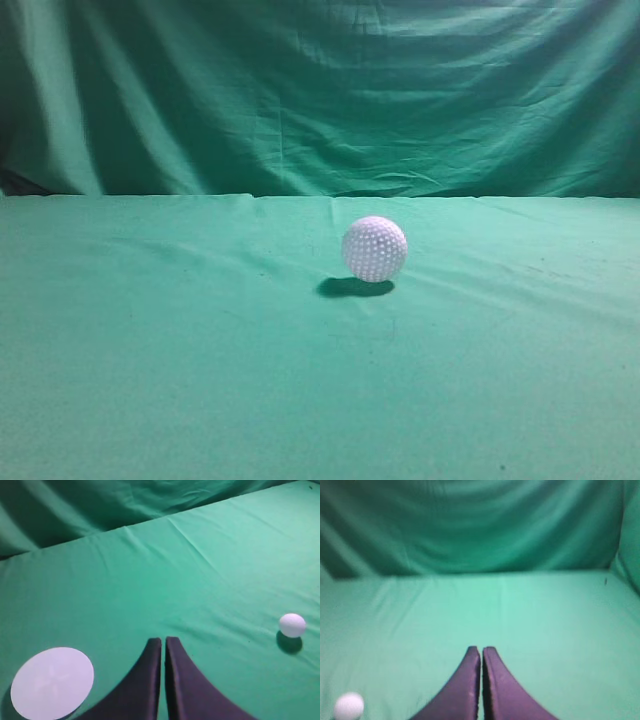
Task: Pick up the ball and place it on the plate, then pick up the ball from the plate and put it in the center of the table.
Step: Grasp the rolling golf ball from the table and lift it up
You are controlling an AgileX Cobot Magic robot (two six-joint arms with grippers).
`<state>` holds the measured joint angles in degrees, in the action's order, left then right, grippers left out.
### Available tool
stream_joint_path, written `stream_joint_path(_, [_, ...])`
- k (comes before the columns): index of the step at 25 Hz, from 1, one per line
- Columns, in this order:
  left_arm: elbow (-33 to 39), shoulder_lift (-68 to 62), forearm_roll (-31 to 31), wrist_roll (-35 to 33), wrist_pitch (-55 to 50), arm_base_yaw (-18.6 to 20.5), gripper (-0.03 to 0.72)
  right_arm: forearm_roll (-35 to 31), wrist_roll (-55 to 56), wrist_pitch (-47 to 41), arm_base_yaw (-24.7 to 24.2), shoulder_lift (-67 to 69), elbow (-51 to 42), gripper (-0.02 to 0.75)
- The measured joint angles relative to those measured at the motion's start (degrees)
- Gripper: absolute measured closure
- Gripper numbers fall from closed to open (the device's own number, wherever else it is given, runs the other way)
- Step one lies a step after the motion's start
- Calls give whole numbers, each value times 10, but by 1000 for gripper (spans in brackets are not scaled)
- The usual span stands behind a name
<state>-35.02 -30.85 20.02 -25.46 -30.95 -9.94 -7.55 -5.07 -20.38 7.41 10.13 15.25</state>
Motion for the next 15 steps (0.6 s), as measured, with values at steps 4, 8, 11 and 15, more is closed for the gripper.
stream_joint_path(4, [19, 4, 0, 0, -3, 0, 688, 0, -3, -72, 0, 86, 46, 738])
stream_joint_path(8, [20, 10, 0, 0, -4, 0, 688, 0, -11, -107, 0, 133, 70, 738])
stream_joint_path(11, [28, 23, -3, 0, -4, 0, 688, 0, -62, -145, 3, 168, 101, 738])
stream_joint_path(15, [62, 46, -4, 0, -4, 0, 688, 0, -109, -191, 60, 226, 146, 738])
